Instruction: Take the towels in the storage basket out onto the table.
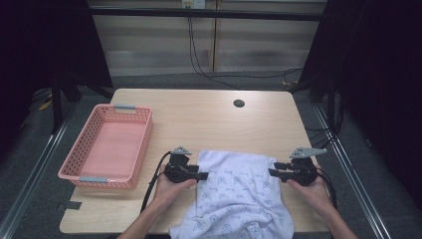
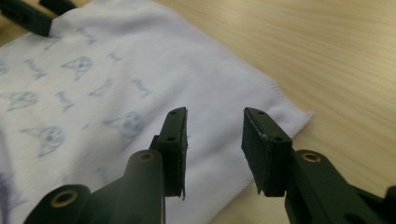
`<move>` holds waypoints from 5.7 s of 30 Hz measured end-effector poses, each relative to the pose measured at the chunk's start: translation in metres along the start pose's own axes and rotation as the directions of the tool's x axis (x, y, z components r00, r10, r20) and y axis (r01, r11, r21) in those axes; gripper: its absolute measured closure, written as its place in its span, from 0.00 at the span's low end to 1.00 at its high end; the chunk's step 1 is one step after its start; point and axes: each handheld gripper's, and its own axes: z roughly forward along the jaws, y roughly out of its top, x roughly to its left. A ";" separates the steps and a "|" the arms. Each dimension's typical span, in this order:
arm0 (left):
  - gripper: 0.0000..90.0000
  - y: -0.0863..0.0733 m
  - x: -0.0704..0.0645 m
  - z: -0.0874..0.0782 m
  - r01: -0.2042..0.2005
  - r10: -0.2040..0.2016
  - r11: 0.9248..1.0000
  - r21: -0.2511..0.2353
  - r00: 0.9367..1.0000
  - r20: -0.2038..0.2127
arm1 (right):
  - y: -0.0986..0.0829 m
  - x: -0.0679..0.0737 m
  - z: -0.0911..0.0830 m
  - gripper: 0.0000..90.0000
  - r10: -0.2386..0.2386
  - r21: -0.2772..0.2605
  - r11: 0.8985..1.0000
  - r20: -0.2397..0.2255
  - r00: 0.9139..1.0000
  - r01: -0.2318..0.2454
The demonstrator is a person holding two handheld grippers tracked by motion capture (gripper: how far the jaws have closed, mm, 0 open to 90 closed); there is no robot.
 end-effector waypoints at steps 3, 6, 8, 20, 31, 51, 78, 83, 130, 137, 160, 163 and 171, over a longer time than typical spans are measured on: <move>0.58 0.003 -0.003 0.008 -0.017 0.017 1.000 -0.002 0.999 0.028 | 0.000 -0.002 0.003 0.69 0.017 -0.011 1.000 0.000 1.000 -0.017; 0.78 0.007 -0.011 0.017 -0.068 0.067 0.997 0.022 0.997 0.049 | -0.002 0.001 0.005 0.69 0.012 -0.010 1.000 -0.003 1.000 -0.012; 0.89 0.008 -0.015 0.017 -0.079 0.079 0.997 -0.001 0.995 0.057 | -0.004 0.001 0.004 0.69 0.014 -0.014 1.000 -0.008 1.000 -0.014; 0.86 0.025 -0.094 0.026 -0.323 0.316 0.946 0.001 0.927 0.203 | -0.005 -0.007 -0.010 0.71 0.060 -0.084 0.995 0.001 0.998 -0.059; 0.72 0.034 -0.061 0.011 -0.194 0.209 0.978 -0.081 0.938 0.275 | -0.002 -0.021 0.003 0.69 0.058 -0.042 0.997 0.016 0.998 -0.057; 0.70 0.004 -0.085 0.037 -0.358 0.318 0.927 0.110 0.907 0.276 | -0.006 -0.016 0.019 0.98 0.010 -0.006 1.000 -0.033 0.999 -0.010; 0.68 0.028 -0.056 -0.010 -0.220 0.229 0.973 -0.076 0.962 0.146 | 0.006 -0.012 0.012 0.98 0.032 -0.090 0.995 -0.058 0.998 -0.037; 0.69 0.037 -0.074 0.037 -0.262 0.256 0.965 0.011 0.949 0.182 | 0.005 -0.013 0.013 0.98 0.035 -0.082 0.996 -0.058 0.998 -0.039; 0.97 0.055 -0.048 -0.038 -0.236 0.265 0.945 -0.224 0.958 0.110 | 0.020 -0.027 -0.039 0.98 0.058 -0.222 0.973 -0.040 0.998 -0.066; 0.97 0.069 -0.025 -0.094 -0.215 0.217 0.915 -0.342 0.976 -0.032 | 0.041 -0.032 -0.073 0.98 0.041 -0.315 0.948 0.001 0.999 -0.039; 0.96 0.153 0.044 -0.156 -0.179 0.081 0.879 -0.442 0.970 -0.231 | 0.175 -0.054 -0.075 0.98 0.001 -0.416 0.909 0.099 0.995 0.041; 0.78 0.155 0.058 -0.133 -0.133 0.016 0.905 -0.404 0.960 -0.279 | 0.180 -0.069 -0.052 0.93 0.040 -0.373 0.928 0.127 0.991 0.010; 0.67 0.135 0.059 -0.105 -0.083 0.024 0.927 -0.366 0.986 -0.162 | 0.145 -0.081 -0.026 0.74 0.063 -0.289 0.957 0.146 0.987 -0.018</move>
